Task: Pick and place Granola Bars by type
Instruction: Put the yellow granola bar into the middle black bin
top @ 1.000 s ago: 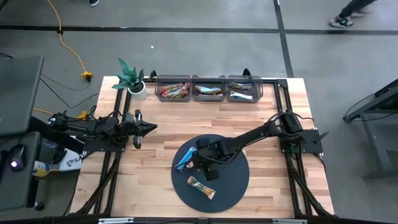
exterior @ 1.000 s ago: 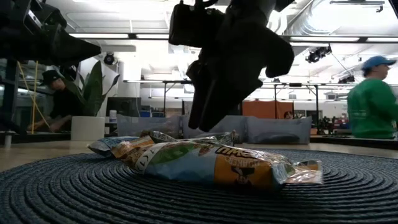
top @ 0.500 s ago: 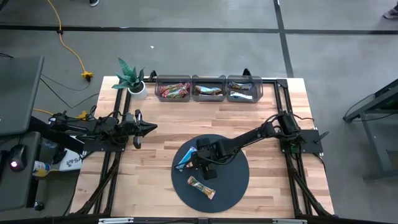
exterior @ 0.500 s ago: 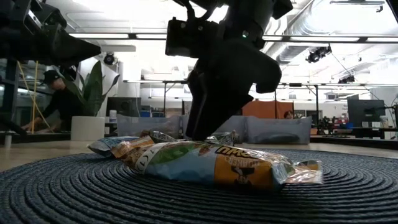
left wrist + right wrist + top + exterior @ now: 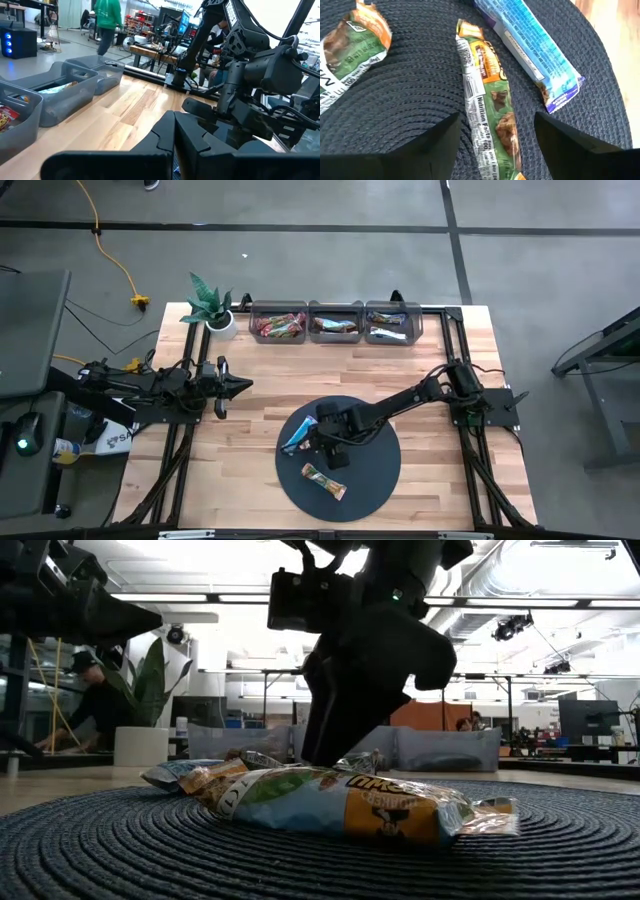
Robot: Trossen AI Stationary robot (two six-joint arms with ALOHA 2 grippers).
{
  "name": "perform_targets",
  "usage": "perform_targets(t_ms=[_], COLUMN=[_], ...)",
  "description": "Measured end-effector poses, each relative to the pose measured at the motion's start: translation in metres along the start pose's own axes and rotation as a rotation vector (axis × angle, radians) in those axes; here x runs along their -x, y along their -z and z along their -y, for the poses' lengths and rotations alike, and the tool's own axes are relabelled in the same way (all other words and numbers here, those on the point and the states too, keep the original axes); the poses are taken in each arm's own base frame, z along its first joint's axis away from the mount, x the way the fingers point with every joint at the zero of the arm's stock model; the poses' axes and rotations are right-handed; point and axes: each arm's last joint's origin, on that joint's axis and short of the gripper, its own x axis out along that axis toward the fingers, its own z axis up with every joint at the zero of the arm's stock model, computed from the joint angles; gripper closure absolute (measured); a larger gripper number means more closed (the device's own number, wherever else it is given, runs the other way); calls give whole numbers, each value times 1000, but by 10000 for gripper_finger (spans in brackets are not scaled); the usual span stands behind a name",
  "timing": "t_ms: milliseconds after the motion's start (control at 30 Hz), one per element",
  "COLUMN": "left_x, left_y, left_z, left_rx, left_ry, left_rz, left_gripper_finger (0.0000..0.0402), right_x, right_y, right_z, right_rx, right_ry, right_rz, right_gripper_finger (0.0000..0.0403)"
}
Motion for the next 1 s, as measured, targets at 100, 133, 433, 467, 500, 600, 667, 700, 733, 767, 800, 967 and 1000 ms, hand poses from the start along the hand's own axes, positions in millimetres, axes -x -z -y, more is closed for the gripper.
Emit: perform_targets(t_ms=[100,133,433,467,500,600,667,700,733,767,800,967,1000], left_x=[0,0,0,0,0,0,0,0,0,0,0,0,0], left_y=[0,0,0,0,0,0,0,0,0,0,0,0,0], left_z=[0,0,0,0,0,0,0,0,0,0,0,0,0], left_rx=[0,0,0,0,0,0,0,0,0,0,0,0,0], left_ry=[0,0,0,0,0,0,0,0,0,0,1,2,2], left_rz=[0,0,0,0,0,1,-1,0,0,-1,-1,0,-1], left_gripper_finger=[400,400,400,400,400,400,400,400,400,400,400,400,400], right_x=[0,0,-3,-6,-8,-14,-15,-15,-17,-18,-18,-18,-18], right_y=[0,0,2,2,3,6,5,5,5,5,5,5,5], right_z=[0,0,-2,-2,-3,-4,-4,-4,-4,-4,-4,-4,-4], right_rx=[0,0,-19,-19,-18,-27,-49,-56,-63,-67,-67,-71,-76], right_ry=[0,-1,-31,-38,-41,-41,-40,-40,-39,-40,-40,-31,-32], right_rz=[0,0,-19,-20,-23,-45,-39,-37,-35,-36,-36,-36,-37], right_gripper_finger=[166,166,166,166,166,166,166,166,166,167,167,184,191])
